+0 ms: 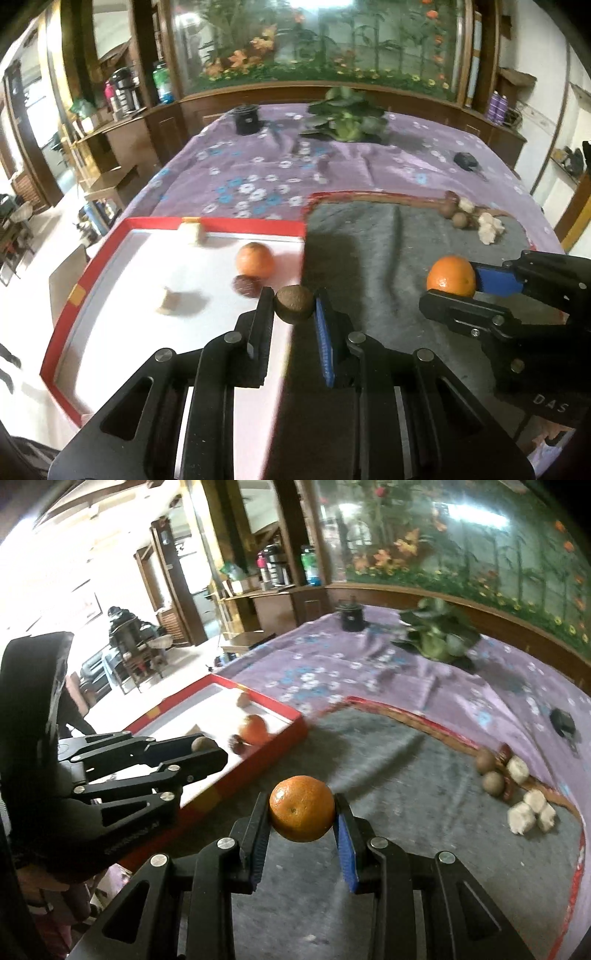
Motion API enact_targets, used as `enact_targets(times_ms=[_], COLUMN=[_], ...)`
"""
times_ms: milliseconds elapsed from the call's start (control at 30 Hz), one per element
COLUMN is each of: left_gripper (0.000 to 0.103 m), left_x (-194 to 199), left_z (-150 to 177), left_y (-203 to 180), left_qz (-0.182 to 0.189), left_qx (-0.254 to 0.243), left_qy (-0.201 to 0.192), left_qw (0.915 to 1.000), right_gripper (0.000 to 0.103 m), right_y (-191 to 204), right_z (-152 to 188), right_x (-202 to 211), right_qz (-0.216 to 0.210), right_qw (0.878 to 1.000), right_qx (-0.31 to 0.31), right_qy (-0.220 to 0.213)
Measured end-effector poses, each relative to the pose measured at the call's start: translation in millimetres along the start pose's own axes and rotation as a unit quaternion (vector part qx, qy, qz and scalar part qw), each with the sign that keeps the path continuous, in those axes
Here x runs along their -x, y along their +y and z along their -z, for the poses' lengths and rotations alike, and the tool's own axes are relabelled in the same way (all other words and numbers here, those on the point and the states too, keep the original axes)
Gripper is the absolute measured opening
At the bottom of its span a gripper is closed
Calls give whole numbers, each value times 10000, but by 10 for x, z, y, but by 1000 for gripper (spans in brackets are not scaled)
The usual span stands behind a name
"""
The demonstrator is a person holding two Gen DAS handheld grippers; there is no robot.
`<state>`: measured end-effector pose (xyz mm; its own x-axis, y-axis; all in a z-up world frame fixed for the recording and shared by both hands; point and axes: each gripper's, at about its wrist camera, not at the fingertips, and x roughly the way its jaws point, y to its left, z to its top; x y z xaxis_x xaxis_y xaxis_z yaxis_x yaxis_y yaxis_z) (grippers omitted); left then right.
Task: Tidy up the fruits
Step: 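Carry the kiwi and orange to the white tray and open both grippers, then move both grippers back toward the fruit pile on the felt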
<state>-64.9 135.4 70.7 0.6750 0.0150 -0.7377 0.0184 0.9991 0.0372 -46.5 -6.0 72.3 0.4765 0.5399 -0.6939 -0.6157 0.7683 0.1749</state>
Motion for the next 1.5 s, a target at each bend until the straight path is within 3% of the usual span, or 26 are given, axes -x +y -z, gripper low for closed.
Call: enact_targets(times_ms=[567,933,1100,1133,1167,1233,1500], left_gripper=[21,21,21,27,41,59,60], left_x=[-91,-342,-396,-388,-376,-352,-149], left_z=[196,276,282,278,277,279,190], left_y=[900,1043,1060,1066,1081,1110,902], left_qz=[-458,-520,-658,-676,-699,-681,-817], left_qx=[895,1022,1119,1149,1197,1286,1239], left_qy=[255,659,720,700,683,625,312], left_qw=[9946,9912,9889,9886,9880,9874,9884], right_gripper=[32,32,35,38,38,38,39], right_y=[707,873,838,834,833,822,683], right_z=[-325,-385,-366,-367,-365,-359,-299], right_x=[-548,-1259,-1288,-1274,-1249,-1173,-720], right_qz=[-559,-579,-713,-744,-760,-729,-771], right_qw=[9956,9885,9882,9883,9886,9900,9939], right_qx=[693,973,918,904,890,865,659], right_qy=[290,1004,1002,982,947,843,430])
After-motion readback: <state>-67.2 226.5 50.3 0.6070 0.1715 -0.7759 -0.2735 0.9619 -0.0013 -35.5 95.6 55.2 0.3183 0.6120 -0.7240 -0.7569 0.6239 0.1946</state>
